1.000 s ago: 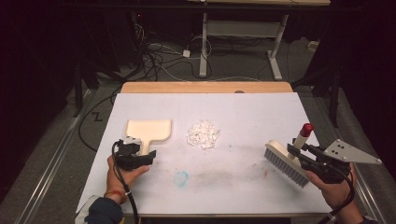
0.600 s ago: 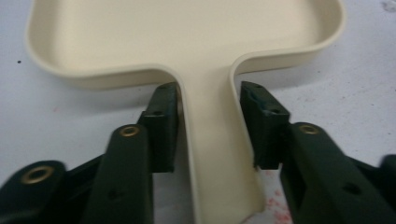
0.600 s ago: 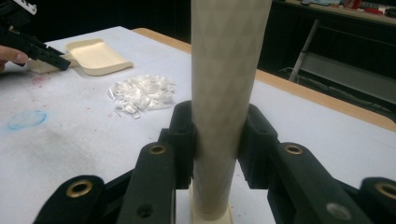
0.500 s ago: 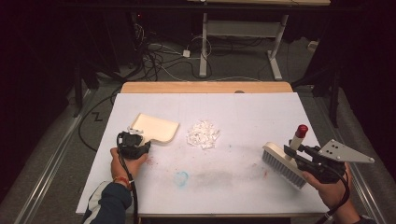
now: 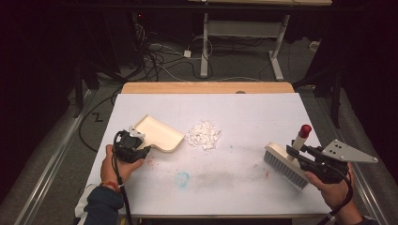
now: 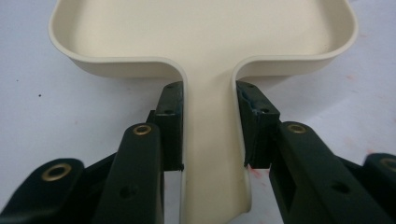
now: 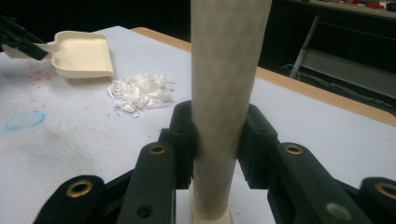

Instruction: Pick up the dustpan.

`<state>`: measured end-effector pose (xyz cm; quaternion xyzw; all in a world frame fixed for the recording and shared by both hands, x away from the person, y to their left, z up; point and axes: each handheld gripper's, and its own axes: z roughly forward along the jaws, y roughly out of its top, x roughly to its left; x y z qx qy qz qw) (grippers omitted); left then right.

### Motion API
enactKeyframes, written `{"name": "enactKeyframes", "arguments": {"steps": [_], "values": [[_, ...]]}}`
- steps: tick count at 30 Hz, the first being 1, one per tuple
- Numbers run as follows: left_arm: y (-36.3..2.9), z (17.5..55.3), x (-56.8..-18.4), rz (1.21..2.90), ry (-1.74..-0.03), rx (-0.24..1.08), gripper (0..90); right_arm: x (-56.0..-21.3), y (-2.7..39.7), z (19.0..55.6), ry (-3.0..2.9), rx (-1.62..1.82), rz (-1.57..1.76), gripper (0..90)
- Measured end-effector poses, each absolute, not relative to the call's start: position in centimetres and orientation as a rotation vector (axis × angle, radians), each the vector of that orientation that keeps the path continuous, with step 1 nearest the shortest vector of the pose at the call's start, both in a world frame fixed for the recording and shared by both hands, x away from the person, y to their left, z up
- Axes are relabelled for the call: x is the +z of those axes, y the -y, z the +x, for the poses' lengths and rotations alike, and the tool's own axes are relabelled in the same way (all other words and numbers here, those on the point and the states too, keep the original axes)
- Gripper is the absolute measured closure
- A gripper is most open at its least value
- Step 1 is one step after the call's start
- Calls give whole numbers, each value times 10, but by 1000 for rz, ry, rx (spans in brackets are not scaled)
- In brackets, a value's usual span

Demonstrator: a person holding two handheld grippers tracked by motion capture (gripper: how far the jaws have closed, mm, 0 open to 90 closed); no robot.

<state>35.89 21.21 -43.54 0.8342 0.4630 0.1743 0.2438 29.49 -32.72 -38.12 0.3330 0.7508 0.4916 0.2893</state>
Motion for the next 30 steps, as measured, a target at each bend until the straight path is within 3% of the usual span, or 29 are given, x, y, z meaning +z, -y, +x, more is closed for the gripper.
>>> {"name": "enactKeyframes", "arguments": {"steps": [13, 30], "values": [[-203, 310, -440, 2396, -1097, 333, 641, -384, 326, 300, -2020, 1310, 905, 708], [-202, 306, -455, 2424, -1071, 276, 640, -384, 314, 310, -2064, 1317, 876, 708]]}}
